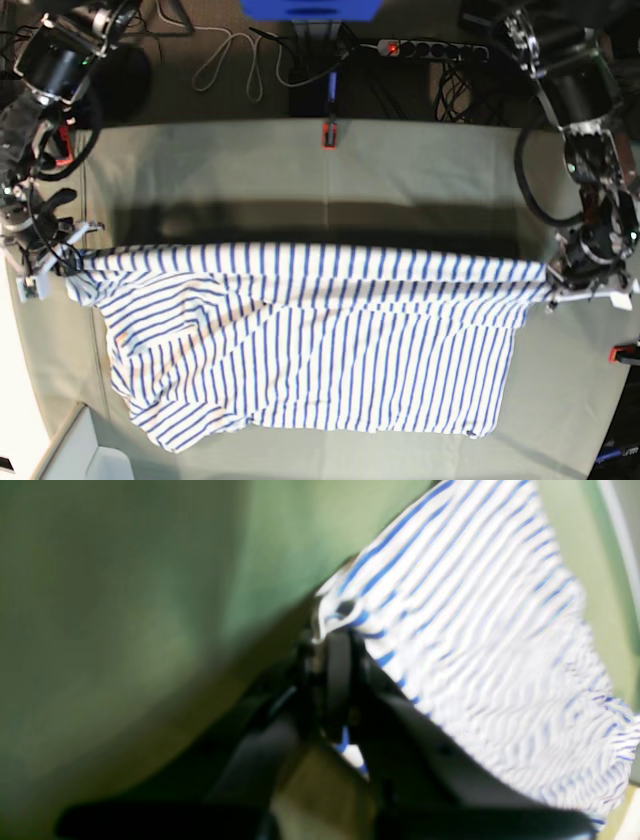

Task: Layout the t-shirt on the table in an organized manner, then fold the t-shirt properly
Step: 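Lay the shirt back down flat and open both grippers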

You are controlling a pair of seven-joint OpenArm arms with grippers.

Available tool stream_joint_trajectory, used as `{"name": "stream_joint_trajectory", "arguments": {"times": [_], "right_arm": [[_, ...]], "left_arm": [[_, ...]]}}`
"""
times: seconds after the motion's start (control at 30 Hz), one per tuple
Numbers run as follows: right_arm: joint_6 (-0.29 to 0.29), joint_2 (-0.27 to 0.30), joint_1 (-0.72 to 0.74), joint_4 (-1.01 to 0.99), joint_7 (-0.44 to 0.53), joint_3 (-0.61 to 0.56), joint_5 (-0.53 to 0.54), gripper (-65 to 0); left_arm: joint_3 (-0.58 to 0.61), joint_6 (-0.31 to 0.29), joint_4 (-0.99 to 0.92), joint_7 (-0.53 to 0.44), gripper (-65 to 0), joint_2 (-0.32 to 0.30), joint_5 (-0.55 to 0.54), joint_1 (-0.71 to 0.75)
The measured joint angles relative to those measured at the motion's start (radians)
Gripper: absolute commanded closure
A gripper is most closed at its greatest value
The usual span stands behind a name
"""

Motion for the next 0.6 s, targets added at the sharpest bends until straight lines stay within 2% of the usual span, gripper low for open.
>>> {"name": "stream_joint_trajectory", "arguments": {"times": [0.27,0.47,0.6], "right_arm": [[0.000,-0.068,-0.170,0.141,-0.003,0.063,-0.008,0.0],[0.000,-0.066,-0.306,0.157,0.001,0.063,0.107,0.0],[-0.001,-0.038,-0.338,0.156,0.006,0.064,0.135,0.0]], "left_arm": [[-0.004,0.000,0.010,-0.016,0.0,0.019,0.007,0.120],[-0.004,0.000,0.093,-0.017,0.0,0.045,0.010,0.246],[-0.004,0.000,0.201,-0.016,0.0,0.050,0.005,0.314]]}}
